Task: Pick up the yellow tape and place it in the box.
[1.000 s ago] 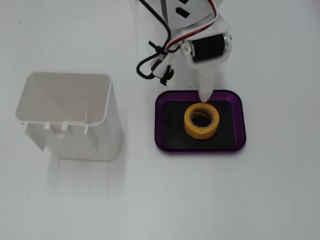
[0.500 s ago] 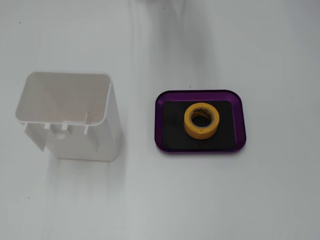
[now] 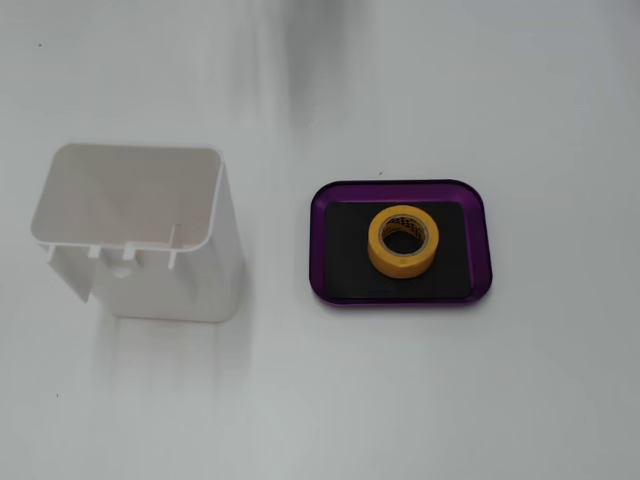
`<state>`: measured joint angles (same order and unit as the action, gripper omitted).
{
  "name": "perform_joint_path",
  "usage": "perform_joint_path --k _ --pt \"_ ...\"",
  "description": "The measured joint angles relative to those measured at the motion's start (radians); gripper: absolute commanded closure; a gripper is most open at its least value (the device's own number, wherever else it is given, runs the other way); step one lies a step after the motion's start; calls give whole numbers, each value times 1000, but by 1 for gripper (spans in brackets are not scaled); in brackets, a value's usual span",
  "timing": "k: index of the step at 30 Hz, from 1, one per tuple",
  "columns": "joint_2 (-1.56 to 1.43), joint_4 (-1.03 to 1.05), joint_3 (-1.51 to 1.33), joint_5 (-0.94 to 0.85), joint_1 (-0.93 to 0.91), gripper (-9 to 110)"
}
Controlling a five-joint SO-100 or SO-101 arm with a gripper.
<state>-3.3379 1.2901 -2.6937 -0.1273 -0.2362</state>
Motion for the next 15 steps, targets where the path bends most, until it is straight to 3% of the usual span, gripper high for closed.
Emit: perform_joint_path --k 10,15 --pt "-12 -12 -207 213 -3 91" --pt "-12 -11 -215 229 -3 102"
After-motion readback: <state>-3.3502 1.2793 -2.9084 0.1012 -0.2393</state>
